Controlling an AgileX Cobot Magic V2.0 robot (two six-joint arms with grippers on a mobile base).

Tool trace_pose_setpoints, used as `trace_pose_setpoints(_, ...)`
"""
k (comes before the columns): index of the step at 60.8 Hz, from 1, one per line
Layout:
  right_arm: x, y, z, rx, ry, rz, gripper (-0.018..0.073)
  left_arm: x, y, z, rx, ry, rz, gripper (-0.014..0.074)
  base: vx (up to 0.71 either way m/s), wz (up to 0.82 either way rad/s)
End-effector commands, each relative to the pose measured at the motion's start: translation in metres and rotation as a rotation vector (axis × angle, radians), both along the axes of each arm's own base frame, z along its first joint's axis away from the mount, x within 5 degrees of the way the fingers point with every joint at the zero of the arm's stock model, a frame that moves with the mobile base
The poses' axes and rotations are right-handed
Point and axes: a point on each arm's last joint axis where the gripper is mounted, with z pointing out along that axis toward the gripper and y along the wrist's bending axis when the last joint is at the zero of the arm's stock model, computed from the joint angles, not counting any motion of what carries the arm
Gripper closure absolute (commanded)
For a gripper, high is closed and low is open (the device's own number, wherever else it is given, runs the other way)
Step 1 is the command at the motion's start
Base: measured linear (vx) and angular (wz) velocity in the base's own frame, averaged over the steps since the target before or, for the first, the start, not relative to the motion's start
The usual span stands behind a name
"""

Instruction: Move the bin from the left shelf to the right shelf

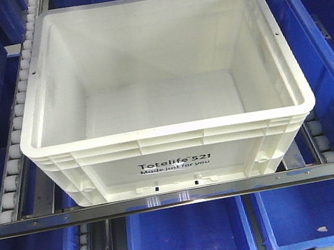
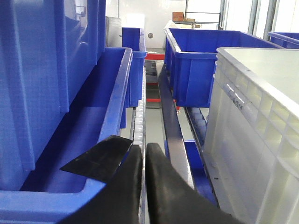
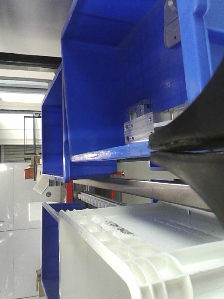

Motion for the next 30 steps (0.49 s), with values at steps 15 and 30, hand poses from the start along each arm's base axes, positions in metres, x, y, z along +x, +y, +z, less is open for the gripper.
trace_pose_setpoints(15,-0.001,0.002,0.0014,-0.021,-0.072,0.032,0.0567,-0.0026,0.0002,0.0139,-0.014,-0.11,0.001,0.0595,0.0,0.0)
trace_pose_setpoints(30,-0.001,0.003,0.0017,-0.017,-0.076,0.052,0.0567,-0.0026,0.0002,0.0139,-0.014,-0.11,0.001,0.0595,0.0,0.0)
